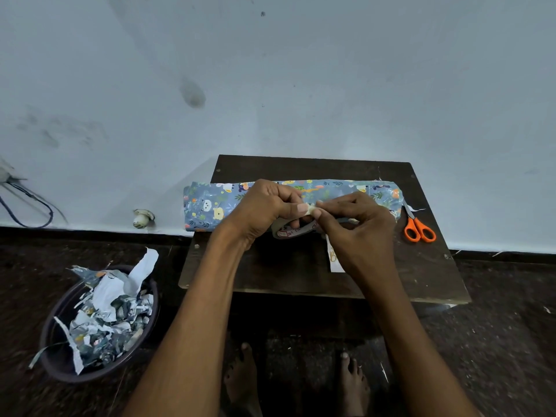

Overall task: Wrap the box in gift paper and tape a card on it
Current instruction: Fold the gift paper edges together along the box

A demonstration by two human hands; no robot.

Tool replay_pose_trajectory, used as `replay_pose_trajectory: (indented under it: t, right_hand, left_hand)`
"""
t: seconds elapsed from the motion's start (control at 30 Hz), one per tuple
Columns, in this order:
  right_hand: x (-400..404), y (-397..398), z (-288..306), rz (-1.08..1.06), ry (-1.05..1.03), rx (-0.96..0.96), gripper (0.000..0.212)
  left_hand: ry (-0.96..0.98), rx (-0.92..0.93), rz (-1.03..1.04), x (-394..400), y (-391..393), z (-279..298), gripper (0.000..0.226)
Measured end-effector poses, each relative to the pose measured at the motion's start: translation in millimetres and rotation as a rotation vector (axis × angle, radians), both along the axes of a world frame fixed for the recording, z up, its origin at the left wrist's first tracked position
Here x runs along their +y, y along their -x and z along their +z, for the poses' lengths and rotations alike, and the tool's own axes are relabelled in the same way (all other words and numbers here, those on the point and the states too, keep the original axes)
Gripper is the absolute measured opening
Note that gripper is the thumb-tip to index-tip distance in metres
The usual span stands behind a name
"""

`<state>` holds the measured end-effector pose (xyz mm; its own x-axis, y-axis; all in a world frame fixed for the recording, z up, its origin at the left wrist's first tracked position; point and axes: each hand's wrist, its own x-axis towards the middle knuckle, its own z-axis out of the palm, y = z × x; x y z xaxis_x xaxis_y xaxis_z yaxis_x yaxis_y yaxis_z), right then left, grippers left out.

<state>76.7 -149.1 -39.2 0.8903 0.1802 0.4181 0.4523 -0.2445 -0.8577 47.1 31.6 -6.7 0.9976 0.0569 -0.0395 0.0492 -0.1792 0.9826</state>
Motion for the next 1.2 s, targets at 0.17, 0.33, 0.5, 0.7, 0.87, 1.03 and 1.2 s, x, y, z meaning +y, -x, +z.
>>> replay_pose_trajectory:
  t: [0.17,0.33,0.5,0.7,0.87,1.03,1.2]
  right_hand:
    - [2.1,2.3,-0.5,-0.002,-0.014,-0.002,0.013]
    - [0.8,6.6,4.9,-0.011,0.018,-0.122,0.009]
    - [2.7,8.3,5.4,-0.015,0.081,-0.234,0.009]
    - [1.8,7.8,6.3,-0.007,0.086,-0.227,0.009]
    - [1.6,7.6,7.1,-0.009,0.088,-0.206,0.006]
    - [2.2,6.6,6.6,-0.01,0.073,-0.165,0.004]
    - [2.9,5.7,5.7,-0.008,0.073,-0.143,0.004]
  left_hand:
    - [0.014,-0.003,0.002,-0.7,0.5,1.8,0.047]
    - [0.032,0.001,0.018,-3.2,0.0,3.7,0.049]
    - [0.013,0.007,0.026,-1.7,-1.8,1.0,0.047]
    - [-0.015,0.011,0.028,-0.8,-2.9,-0.7,0.049]
    - [-0.008,0.004,0.024,-0.9,-2.4,-0.9,0.047]
    - [-0.008,0.006,0.017,0.6,-2.5,-1.7,0.047]
    - [-0.014,0.013,0.014,0.5,-3.2,-2.5,0.047]
